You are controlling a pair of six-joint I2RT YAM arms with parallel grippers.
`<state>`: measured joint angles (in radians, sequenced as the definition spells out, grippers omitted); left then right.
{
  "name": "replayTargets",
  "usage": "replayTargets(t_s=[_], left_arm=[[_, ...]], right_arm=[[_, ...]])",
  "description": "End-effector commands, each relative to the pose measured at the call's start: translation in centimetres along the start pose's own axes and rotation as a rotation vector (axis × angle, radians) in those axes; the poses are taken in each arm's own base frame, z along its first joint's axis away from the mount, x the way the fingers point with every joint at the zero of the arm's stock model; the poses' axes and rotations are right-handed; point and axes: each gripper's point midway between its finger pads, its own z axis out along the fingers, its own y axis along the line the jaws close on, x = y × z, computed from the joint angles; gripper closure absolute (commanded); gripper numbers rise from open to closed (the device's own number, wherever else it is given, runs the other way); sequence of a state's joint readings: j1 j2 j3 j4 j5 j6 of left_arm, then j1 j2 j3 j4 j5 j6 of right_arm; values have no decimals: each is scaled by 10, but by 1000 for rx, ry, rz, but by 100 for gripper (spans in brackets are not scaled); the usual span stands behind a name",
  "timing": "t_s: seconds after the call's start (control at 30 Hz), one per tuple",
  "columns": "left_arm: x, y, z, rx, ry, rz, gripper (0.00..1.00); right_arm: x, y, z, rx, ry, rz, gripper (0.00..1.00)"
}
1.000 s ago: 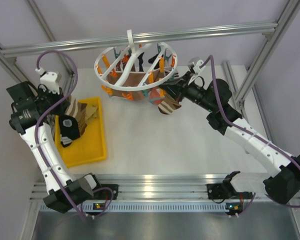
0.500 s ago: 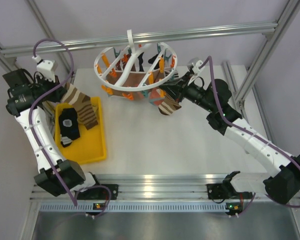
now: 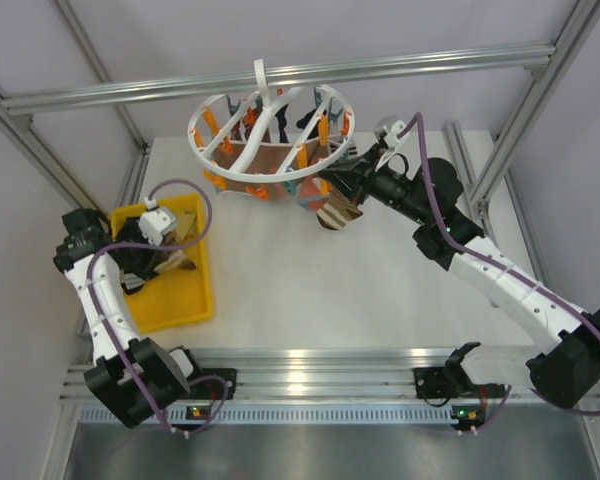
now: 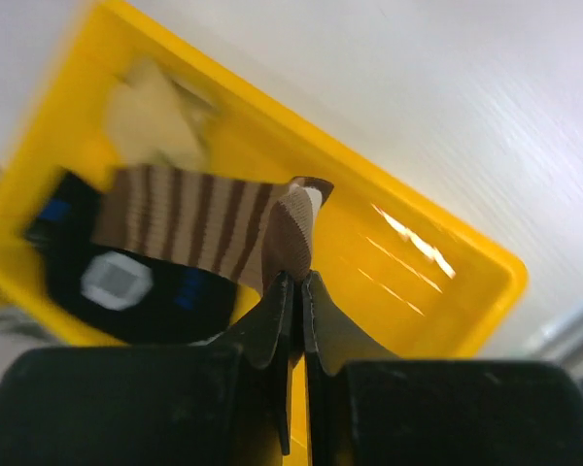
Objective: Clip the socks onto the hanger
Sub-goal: Pick up the sock from the bin.
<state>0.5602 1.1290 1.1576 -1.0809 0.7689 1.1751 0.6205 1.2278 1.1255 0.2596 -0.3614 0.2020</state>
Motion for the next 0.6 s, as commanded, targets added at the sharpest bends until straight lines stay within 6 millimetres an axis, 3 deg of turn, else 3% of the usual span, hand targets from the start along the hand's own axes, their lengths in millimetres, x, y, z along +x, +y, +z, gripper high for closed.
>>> replayTargets(t_s=[0.0, 0.03, 0.17, 0.2, 0.23, 0.3, 0.33, 0.37, 0.5, 0.57], left_arm=[[64, -54, 3, 228, 143, 90, 100], [73, -69, 1, 281, 155, 57, 100], [91, -84, -11, 369, 193, 67, 90], [92, -84, -12, 367, 198, 67, 84], [91, -82, -13, 355, 199, 62, 70], [85, -78, -11, 328, 178, 8, 62], [78, -71, -11, 295, 161, -23, 39], [73, -59, -8, 230, 156, -117, 36], [48, -19, 0, 63, 57, -372, 37], [42, -10, 6, 9, 0, -432, 33]], right_arm=[[7, 2, -9, -9, 39, -8, 100], [6, 2, -9, -8, 39, -9, 100], [7, 2, -8, -12, 41, -7, 100], [7, 2, -8, -12, 41, -6, 100], [8, 2, -7, -13, 43, -3, 100], [7, 2, -7, -11, 40, -4, 100], [7, 2, -8, -11, 38, -3, 100], [7, 1, -8, -8, 39, -2, 100], [4, 0, -8, 6, 37, 4, 100], [2, 0, -9, 8, 39, 2, 100]])
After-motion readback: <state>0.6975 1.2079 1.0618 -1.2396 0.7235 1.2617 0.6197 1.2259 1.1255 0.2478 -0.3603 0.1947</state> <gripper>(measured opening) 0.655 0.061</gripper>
